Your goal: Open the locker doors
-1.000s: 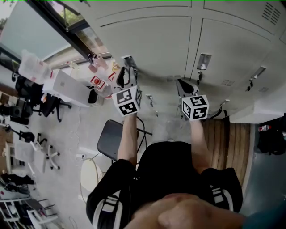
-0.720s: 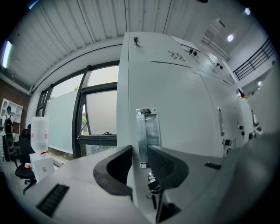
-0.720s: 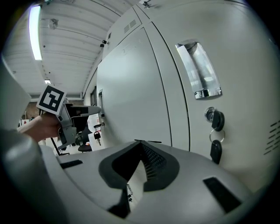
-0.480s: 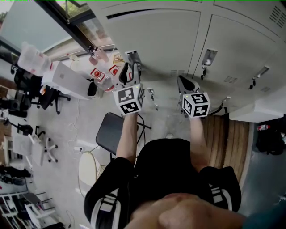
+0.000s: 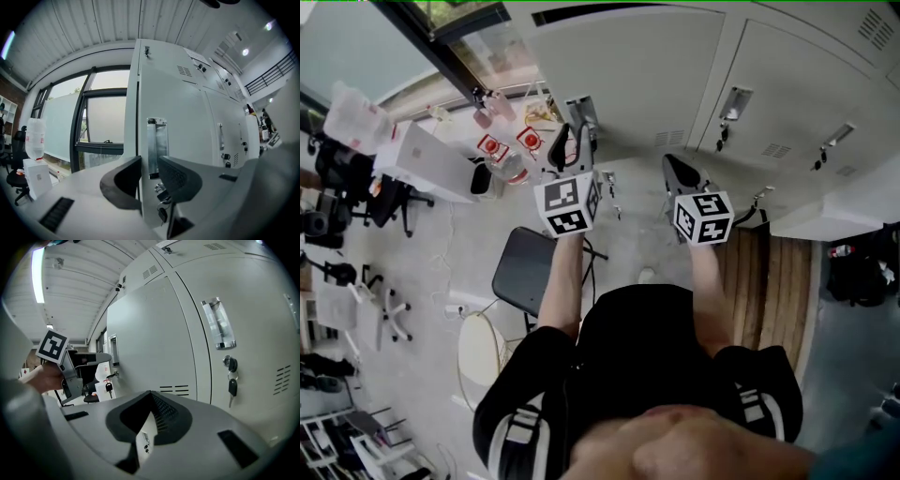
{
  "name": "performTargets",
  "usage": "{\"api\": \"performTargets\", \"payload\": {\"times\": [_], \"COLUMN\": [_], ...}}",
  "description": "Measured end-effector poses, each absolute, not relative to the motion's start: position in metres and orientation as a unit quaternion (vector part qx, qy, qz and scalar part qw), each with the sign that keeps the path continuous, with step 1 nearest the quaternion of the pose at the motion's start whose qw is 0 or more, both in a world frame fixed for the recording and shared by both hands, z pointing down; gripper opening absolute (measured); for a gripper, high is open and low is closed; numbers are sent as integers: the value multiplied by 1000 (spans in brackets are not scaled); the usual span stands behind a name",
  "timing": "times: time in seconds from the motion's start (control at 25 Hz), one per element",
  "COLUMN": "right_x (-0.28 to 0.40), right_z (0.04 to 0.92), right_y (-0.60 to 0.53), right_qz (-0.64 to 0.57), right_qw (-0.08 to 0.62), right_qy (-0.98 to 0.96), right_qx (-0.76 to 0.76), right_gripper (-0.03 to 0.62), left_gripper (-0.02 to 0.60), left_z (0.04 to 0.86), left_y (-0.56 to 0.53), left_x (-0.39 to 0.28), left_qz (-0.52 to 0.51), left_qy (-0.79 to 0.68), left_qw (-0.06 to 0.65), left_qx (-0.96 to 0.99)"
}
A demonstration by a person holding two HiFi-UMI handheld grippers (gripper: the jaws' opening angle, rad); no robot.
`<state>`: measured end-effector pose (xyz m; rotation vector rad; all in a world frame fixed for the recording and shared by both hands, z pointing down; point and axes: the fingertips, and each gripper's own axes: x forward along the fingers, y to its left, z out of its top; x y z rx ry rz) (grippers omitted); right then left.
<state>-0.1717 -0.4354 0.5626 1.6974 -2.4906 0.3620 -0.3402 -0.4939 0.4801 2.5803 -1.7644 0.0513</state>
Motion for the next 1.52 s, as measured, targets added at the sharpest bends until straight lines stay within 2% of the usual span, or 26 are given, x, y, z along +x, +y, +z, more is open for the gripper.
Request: {"api": "performTargets", "payload": {"times": [0.52, 1.24, 1.52], "right_x": [-186, -199, -202], "right_z": [571, 546, 542], "right_y": [-385, -307, -288], "right_qz": [124, 109, 96], "right_qw": [79, 60, 62], "right_qy": [-804, -781, -772], "right_qx": [577, 611, 625], "right_gripper": [17, 18, 18], "left_gripper": [120, 107, 61], "left_z": [478, 475, 477], "left_y": [-448, -371, -352], "left_x": [-339, -316, -309], "left_qz": [-6, -5, -19], "left_qy": [-530, -451, -424], "left_qw": [11, 17, 23], "left_qx": [848, 892, 905]}}
